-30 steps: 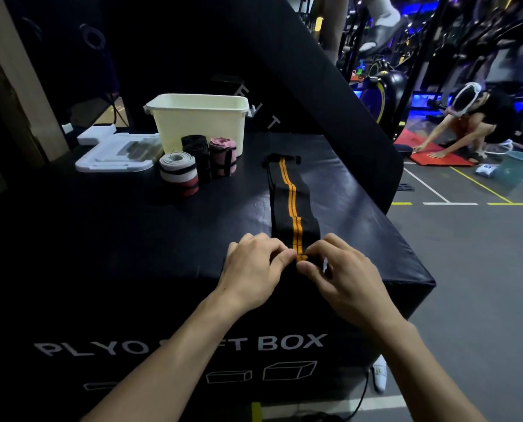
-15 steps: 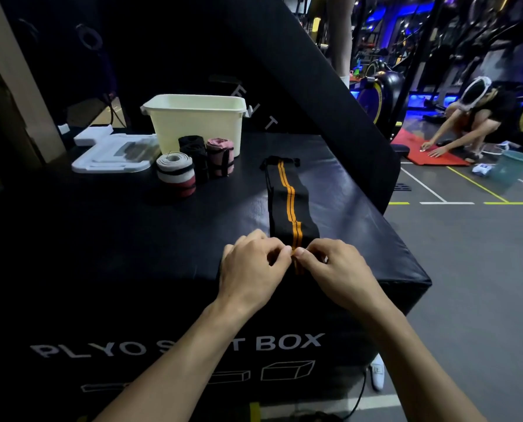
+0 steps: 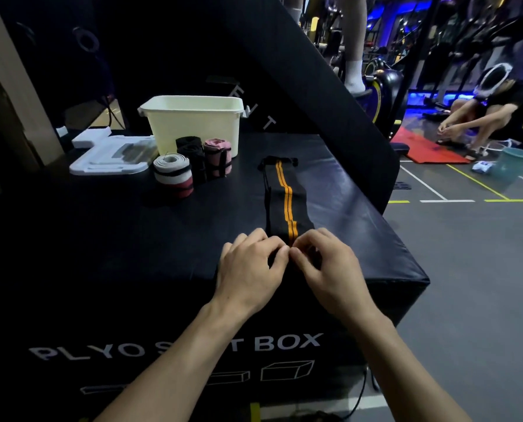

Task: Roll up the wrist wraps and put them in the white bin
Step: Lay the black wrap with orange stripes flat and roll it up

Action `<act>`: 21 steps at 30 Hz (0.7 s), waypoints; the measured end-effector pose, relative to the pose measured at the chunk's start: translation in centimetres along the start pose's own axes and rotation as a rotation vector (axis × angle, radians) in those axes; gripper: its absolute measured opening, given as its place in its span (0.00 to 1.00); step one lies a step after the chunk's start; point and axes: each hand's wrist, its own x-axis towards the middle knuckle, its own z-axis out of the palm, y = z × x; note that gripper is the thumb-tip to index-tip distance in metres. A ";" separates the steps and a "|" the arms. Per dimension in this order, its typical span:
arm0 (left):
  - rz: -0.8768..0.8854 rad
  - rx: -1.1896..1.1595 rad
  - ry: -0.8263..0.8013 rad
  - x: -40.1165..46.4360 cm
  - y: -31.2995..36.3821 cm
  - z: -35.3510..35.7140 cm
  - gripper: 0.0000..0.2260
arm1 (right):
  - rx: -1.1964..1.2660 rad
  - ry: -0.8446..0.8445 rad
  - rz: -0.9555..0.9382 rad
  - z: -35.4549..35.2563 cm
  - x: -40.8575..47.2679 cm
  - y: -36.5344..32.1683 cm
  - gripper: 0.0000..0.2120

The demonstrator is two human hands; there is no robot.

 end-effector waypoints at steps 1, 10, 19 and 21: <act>-0.010 0.014 -0.014 0.2 0.0 0.0 0.12 | -0.037 -0.006 -0.067 0.0 -0.3 0.2 0.04; -0.065 0.023 -0.026 1.6 -0.2 0.5 0.14 | -0.193 -0.109 -0.141 -0.4 -0.6 1.5 0.16; 0.396 -0.171 0.025 1.9 -1.5 0.0 0.13 | -0.178 -0.223 -0.281 -1.9 -0.6 1.9 0.16; 0.407 -0.194 -0.184 2.3 -1.8 -0.2 0.24 | -0.154 -0.242 -0.286 -2.3 -0.8 2.0 0.16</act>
